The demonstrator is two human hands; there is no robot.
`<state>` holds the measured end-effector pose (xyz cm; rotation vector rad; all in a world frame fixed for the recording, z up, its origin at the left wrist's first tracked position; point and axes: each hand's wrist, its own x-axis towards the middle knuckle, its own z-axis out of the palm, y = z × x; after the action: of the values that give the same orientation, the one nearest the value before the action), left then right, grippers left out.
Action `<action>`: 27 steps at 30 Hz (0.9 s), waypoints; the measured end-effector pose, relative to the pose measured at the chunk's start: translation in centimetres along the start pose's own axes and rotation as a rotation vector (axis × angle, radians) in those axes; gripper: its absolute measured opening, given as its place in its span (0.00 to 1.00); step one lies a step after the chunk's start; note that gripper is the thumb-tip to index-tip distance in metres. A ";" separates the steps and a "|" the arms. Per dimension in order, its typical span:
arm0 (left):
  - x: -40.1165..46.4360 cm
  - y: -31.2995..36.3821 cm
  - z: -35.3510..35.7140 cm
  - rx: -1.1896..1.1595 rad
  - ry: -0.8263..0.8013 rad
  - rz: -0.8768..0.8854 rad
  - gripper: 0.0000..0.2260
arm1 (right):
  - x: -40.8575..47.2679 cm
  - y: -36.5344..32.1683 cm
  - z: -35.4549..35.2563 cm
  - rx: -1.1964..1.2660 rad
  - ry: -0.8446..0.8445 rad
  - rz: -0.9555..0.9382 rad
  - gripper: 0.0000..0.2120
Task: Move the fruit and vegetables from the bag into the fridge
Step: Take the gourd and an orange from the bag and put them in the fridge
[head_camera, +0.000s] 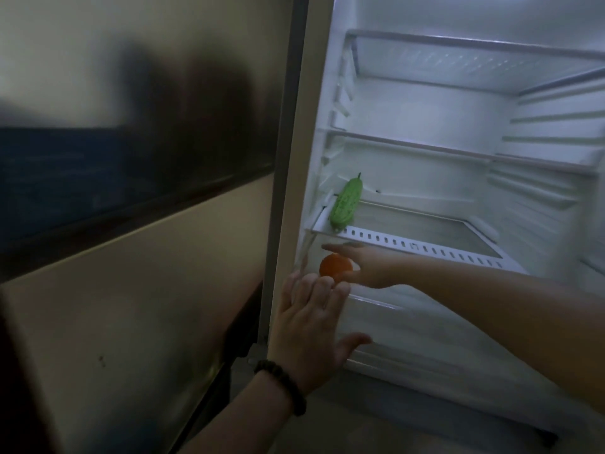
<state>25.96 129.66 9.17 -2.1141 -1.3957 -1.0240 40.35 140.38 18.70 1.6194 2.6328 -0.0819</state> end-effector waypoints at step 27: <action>-8.2 6.7 -9.8 -0.053 -0.406 -0.124 0.34 | -26.7 -9.2 11.4 0.410 0.691 0.455 0.22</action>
<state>26.65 115.23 9.69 -2.3945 -1.7205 -0.7030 44.30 111.64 9.38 2.7812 2.7004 -0.0496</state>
